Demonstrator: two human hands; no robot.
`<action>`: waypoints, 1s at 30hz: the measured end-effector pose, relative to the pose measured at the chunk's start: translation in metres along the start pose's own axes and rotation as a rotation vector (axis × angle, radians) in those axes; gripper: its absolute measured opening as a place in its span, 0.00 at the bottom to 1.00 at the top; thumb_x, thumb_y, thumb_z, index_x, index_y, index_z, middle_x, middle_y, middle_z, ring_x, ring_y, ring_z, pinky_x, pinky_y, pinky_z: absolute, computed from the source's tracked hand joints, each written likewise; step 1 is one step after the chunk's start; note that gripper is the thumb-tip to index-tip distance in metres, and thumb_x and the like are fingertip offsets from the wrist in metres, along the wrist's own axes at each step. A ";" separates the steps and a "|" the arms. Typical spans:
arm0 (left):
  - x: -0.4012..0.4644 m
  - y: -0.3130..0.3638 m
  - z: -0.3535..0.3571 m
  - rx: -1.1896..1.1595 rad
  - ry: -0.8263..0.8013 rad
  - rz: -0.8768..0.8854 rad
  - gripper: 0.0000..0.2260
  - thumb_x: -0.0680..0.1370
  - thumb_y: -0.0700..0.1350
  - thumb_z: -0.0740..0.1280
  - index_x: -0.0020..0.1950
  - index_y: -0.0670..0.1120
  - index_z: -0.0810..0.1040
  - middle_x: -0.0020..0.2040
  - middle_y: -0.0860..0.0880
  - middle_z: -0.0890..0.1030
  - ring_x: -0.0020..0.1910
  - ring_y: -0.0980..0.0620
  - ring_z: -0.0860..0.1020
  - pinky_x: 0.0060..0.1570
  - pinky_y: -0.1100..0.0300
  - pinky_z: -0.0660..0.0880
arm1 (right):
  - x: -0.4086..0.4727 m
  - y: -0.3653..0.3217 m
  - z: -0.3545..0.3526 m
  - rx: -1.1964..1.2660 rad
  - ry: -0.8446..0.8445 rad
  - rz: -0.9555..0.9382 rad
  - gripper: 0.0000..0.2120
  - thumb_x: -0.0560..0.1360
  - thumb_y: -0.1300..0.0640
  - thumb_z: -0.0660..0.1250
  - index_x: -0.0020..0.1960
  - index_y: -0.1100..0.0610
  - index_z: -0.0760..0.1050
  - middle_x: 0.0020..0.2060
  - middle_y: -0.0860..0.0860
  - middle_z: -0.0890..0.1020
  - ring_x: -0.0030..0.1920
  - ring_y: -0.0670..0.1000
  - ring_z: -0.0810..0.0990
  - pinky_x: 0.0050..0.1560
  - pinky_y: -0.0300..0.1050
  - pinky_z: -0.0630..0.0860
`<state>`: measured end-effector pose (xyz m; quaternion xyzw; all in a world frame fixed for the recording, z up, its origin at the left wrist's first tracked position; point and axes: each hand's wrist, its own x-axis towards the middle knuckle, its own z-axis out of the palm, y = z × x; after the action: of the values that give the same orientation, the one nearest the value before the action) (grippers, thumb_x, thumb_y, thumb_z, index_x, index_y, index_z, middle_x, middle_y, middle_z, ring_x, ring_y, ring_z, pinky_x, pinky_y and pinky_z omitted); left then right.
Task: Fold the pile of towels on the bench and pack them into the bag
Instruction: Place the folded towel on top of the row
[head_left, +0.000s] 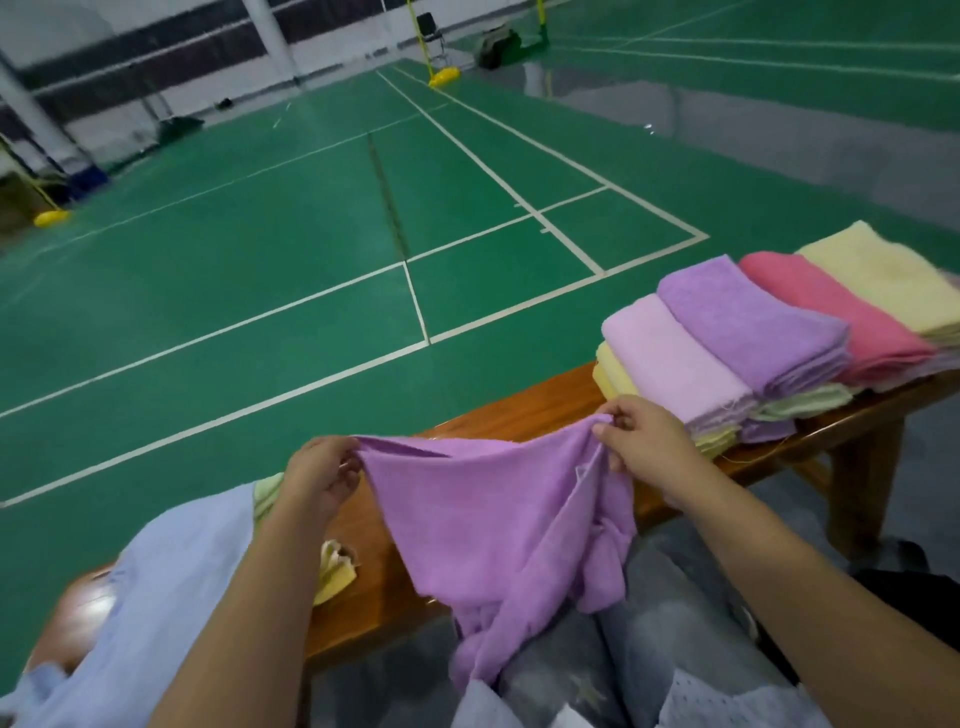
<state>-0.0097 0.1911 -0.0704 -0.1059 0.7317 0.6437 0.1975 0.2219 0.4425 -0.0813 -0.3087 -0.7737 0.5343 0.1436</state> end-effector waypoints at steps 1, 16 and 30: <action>-0.004 0.015 -0.005 -0.038 0.004 0.032 0.07 0.78 0.32 0.59 0.42 0.37 0.73 0.26 0.46 0.69 0.18 0.58 0.66 0.16 0.70 0.63 | 0.007 -0.018 -0.008 0.019 0.018 -0.022 0.04 0.79 0.61 0.62 0.46 0.56 0.73 0.36 0.53 0.79 0.33 0.50 0.78 0.33 0.43 0.73; -0.111 0.074 -0.032 -0.116 0.150 0.946 0.14 0.72 0.35 0.70 0.42 0.51 0.69 0.37 0.50 0.71 0.36 0.53 0.70 0.39 0.59 0.71 | 0.013 -0.131 -0.064 0.459 0.125 -0.425 0.08 0.79 0.66 0.61 0.45 0.54 0.71 0.48 0.56 0.80 0.42 0.48 0.84 0.46 0.40 0.81; -0.097 -0.161 -0.075 0.064 0.121 0.244 0.05 0.77 0.35 0.67 0.42 0.42 0.75 0.39 0.43 0.80 0.39 0.44 0.77 0.44 0.51 0.74 | -0.071 0.104 -0.002 0.349 0.025 0.048 0.10 0.78 0.71 0.59 0.44 0.59 0.72 0.42 0.58 0.79 0.37 0.42 0.83 0.40 0.32 0.79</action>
<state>0.1324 0.0839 -0.1673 -0.0483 0.7700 0.6316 0.0764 0.3113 0.4243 -0.1675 -0.3040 -0.6596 0.6600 0.1919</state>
